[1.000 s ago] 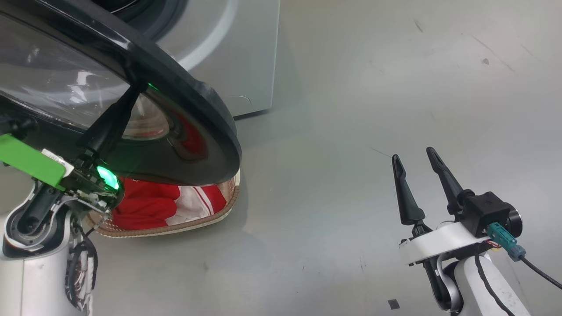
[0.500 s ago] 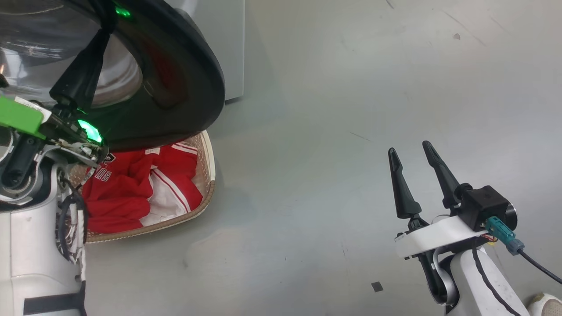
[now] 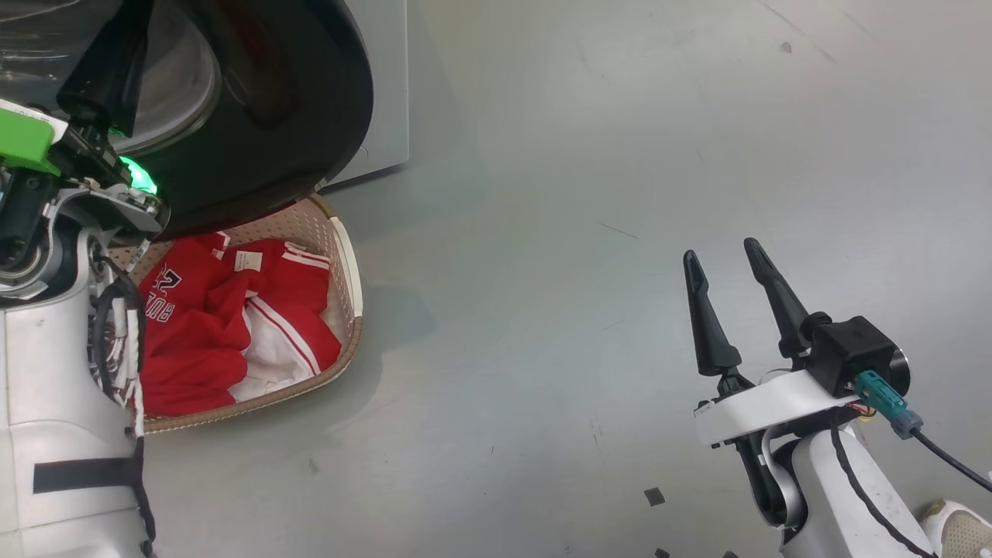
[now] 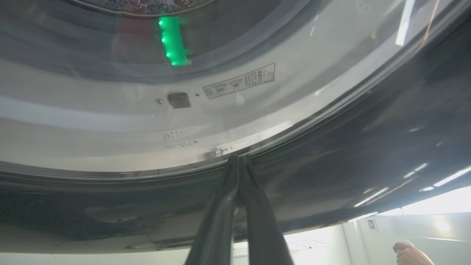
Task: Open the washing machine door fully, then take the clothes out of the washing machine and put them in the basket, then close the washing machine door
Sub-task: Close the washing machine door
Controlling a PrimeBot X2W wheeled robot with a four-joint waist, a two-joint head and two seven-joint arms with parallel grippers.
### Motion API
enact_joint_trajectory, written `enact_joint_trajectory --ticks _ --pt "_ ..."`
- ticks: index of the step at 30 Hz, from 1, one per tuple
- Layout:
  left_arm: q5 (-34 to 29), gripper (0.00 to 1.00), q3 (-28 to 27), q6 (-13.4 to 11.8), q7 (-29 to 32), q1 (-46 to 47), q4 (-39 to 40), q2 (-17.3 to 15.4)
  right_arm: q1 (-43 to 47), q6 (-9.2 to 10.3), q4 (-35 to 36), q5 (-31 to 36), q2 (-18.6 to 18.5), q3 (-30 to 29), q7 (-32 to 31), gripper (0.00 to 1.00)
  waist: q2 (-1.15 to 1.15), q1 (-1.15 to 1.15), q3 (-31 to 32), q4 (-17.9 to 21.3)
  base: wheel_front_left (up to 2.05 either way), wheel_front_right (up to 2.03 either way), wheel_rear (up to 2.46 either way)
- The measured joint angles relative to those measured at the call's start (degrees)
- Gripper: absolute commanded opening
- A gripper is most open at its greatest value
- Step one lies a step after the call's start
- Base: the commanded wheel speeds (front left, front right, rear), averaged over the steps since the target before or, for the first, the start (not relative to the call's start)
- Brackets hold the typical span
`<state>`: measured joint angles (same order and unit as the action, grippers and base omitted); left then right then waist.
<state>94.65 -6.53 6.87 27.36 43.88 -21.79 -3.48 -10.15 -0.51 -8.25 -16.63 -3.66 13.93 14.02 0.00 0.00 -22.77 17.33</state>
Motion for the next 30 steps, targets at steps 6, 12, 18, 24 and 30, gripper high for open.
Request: enact_joint_trajectory --ticks 6,12,18,24,30 --pt "-1.15 0.0 -0.6 0.0 -2.32 2.27 -1.92 0.07 -0.49 -0.42 -0.54 0.02 0.08 0.62 0.15 1.0 0.0 0.0 0.32 0.47 0.0 0.0 0.0" --pt "-2.15 0.0 -0.4 0.0 -2.71 2.5 -2.48 0.04 -0.59 -0.41 -0.63 0.02 0.1 0.31 0.15 1.0 0.0 0.0 0.47 0.61 0.0 0.0 0.0" --pt "-1.49 0.0 1.16 0.01 -1.2 2.22 -1.41 1.18 -0.59 0.16 -0.42 0.02 0.11 -2.18 0.15 1.0 0.0 0.0 0.77 -0.52 0.0 0.0 0.0" --pt "0.15 0.0 0.73 0.01 0.13 -1.65 0.66 1.27 -0.58 0.19 -0.41 0.02 0.15 -2.75 0.15 1.0 0.0 -0.01 1.33 -2.21 0.0 0.0 0.0" --pt "0.7 0.0 0.16 0.01 0.89 -7.65 3.32 1.35 -0.5 0.21 -0.44 0.18 -0.14 -3.69 0.15 1.0 0.0 0.0 2.55 -4.68 0.0 0.0 0.0"
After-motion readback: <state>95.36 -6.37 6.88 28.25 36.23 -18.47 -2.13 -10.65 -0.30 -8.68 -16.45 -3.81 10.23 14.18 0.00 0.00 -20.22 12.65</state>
